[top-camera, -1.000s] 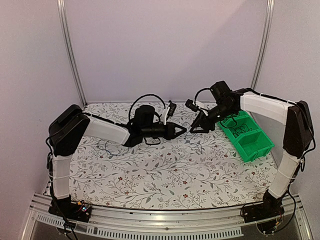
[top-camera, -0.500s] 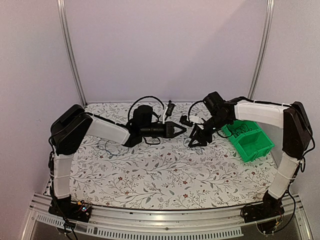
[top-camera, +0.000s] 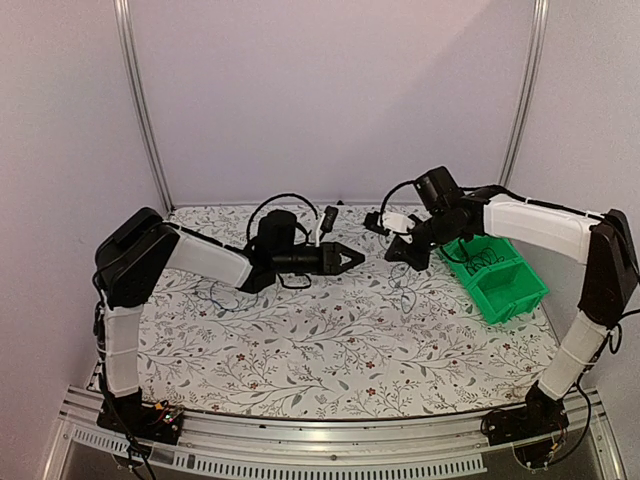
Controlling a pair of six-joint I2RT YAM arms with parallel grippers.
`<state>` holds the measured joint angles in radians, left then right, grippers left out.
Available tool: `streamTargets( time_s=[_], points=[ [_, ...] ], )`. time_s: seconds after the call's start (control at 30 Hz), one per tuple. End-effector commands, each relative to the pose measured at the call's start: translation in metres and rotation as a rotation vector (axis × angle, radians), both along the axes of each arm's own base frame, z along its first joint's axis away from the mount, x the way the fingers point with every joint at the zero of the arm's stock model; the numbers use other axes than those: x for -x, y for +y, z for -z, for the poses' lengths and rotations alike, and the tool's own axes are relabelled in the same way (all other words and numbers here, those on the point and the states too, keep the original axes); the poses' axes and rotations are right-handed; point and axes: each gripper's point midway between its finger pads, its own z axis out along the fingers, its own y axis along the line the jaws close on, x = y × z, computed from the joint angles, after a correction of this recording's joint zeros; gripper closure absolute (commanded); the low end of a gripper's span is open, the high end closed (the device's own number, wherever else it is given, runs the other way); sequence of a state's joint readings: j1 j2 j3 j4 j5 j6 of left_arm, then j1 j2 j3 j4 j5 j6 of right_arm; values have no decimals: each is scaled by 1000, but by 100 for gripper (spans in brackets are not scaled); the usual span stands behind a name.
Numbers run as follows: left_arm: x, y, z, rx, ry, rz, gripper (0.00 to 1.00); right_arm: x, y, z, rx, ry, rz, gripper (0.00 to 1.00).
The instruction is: Untangle the cables
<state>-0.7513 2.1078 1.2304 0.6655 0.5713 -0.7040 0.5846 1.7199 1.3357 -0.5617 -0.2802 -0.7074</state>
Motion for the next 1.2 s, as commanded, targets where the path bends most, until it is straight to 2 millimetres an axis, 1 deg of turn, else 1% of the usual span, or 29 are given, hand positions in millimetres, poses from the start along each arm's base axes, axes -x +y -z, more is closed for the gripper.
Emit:
streamTargets(
  time_s=[0.0,0.03,0.13,0.27,0.37,0.5,0.6,0.87,1.0,1.1,1.17],
  points=[
    [-15,26,-17,-24,-56,-73,65,-25,-28,-72,-65,-139,77,100],
    [-17,29,-18,-33,-61,-81,64,-27,-34,-84,-81,-151,87,100],
    [-19,35,-13,-52,-58,-93,64,-32,-54,-111,-104,-185,128,100],
    [-20,39,-8,-71,-52,-99,64,-39,-86,-137,-114,-225,193,100],
    [-21,41,-5,-85,-50,-102,64,-42,-114,-156,-114,-259,248,100],
    [-21,42,-1,-98,-41,-108,64,-43,-154,-173,-103,-295,327,100],
    [-23,43,2,-104,-32,-113,64,-39,-185,-178,-80,-303,382,100],
    [-24,45,8,-117,-22,-113,64,-12,-233,-155,-2,-273,481,100],
    [-23,44,13,-119,-10,-107,64,-2,-263,-135,34,-231,546,100],
    [-23,43,15,-119,-2,-105,64,3,-277,-119,47,-198,576,100],
    [-23,43,15,-117,1,-105,64,5,-283,-108,53,-180,589,100]
  ],
)
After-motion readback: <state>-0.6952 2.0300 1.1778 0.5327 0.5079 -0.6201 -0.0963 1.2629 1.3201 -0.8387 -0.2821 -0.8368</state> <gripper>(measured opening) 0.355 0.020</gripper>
